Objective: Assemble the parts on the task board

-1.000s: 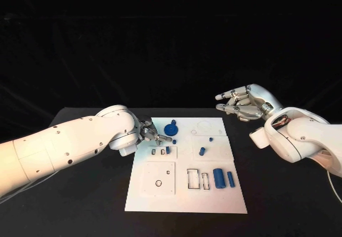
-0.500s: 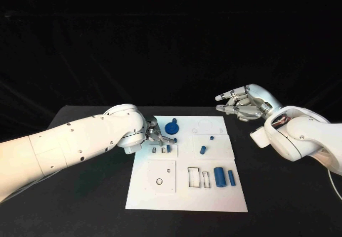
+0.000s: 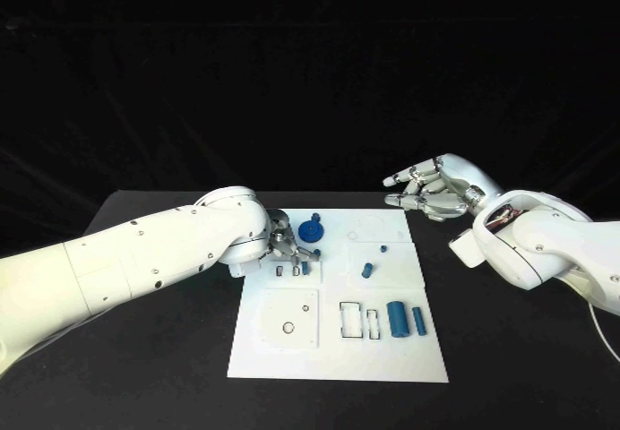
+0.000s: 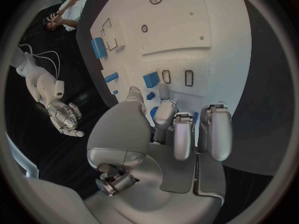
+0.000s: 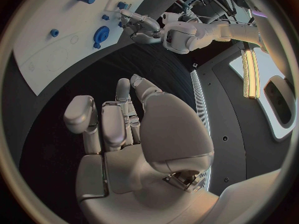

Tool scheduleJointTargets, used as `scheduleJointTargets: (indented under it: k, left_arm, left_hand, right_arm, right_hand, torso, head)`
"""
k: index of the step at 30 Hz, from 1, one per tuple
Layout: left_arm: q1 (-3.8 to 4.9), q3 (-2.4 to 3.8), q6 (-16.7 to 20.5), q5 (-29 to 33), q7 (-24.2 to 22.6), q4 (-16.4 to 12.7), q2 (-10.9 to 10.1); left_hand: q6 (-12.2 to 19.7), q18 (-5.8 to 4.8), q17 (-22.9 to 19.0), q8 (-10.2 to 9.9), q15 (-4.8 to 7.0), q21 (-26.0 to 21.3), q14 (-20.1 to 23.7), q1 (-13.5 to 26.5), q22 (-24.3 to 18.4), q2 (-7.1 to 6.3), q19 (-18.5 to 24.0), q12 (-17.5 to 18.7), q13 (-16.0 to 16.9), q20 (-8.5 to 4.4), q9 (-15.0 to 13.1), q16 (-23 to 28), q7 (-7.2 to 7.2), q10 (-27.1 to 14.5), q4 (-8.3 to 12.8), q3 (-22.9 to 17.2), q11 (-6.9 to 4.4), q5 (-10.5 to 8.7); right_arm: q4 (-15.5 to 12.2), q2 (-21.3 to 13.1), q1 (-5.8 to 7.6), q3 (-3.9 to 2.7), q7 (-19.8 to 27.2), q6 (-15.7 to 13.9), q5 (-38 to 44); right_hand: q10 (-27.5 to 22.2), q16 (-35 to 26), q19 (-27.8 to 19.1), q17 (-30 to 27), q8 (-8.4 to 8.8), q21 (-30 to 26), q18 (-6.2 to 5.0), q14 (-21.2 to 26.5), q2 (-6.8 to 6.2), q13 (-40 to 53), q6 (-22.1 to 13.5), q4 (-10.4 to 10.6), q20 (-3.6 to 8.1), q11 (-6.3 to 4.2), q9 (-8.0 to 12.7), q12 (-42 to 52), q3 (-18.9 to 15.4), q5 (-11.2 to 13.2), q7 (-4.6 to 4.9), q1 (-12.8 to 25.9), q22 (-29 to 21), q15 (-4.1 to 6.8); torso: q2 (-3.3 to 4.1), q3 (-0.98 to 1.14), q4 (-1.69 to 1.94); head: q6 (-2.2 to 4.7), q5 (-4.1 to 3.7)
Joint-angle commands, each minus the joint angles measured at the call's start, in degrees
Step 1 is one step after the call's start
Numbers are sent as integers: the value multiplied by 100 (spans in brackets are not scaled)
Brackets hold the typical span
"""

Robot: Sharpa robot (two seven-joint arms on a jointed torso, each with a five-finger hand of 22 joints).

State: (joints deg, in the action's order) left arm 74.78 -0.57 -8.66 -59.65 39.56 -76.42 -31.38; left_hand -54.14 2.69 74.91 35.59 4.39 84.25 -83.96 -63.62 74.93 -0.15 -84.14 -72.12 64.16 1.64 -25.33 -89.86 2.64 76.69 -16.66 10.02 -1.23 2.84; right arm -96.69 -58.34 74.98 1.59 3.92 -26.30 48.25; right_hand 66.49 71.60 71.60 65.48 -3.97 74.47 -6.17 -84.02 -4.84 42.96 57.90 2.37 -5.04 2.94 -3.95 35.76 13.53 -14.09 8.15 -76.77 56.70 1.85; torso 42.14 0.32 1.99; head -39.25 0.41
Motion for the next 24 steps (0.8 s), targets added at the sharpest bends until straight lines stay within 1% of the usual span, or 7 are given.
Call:
scheduleJointTargets:
  k: [1, 7, 13, 18, 24]
  left_arm:
    - [8, 1, -250, -34, 31, 27, 45]
    - [8, 1, -353, -48, 37, 105, 107]
    - [7, 1, -379, -59, 35, 171, 150]
    - [7, 2, -407, -61, 36, 188, 165]
    - [7, 2, -463, 22, 36, 198, 176]
  left_hand:
    - [44, -72, 1509, 39, 45, 27, -604, -14, 688, 76, -252, -18, 10, -32, -12, -14, 9, 5, 2, 47, -10, -13]
    - [73, -72, 1509, 70, 44, 27, -604, -69, 691, 127, -251, -33, 38, -31, -63, -14, 9, 16, 7, 55, -10, -12]
    - [121, -70, 1509, 123, 43, 24, -604, -214, 691, 233, -246, -37, 58, -28, -156, -14, 8, 20, 18, 39, -10, -11]
    - [138, -72, 1509, 145, 42, 30, -604, -277, 702, 262, -248, -40, 68, -27, -196, -14, 8, 22, 25, 36, -10, -11]
    - [166, -71, 1509, 179, 41, 26, -604, -400, 701, 295, -244, -27, 62, -25, -260, -14, 8, 12, 39, 23, -10, -10]
  right_arm:
    - [1, 14, 3, 2, -56, 166, 141]
    - [0, 22, 5, 2, -65, 180, 146]
    - [2, 32, 6, 3, -68, 192, 146]
    - [10, 47, 6, 3, -70, 203, 146]
    - [48, 84, 6, 5, -80, 251, 100]
  right_hand:
    - [-13, -31, -39, -5, -4, -31, -53, -56, 19, -5, -38, 17, 20, 1, 1, -33, 12, 36, 14, 61, -4, -49]
    - [-9, -47, -41, -20, -6, -39, -54, -54, 19, -11, -37, 22, 20, 0, 0, -34, 12, 52, 13, 66, -14, -49]
    - [-9, -48, -41, -21, -6, -39, -54, -54, 19, -11, -37, 22, 20, 0, 0, -34, 12, 52, 13, 67, -14, -49]
    - [-9, -48, -41, -21, -6, -39, -54, -54, 19, -11, -37, 22, 20, 0, 0, -34, 12, 52, 13, 67, -14, -49]
    - [-5, -54, -43, -21, -11, -50, -56, -56, 21, -19, -32, 20, 20, -3, -2, -35, 19, 62, 9, 60, -27, -47]
  torso:
    - [2, -1, -4]
    - [3, 0, -8]
    - [2, 0, -3]
    - [0, 3, 2]
    - [-2, 3, 2]
  head:
    - [-5, 0]
    - [-19, 6]
    - [-33, -9]
    - [-51, -11]
    - [-73, 7]
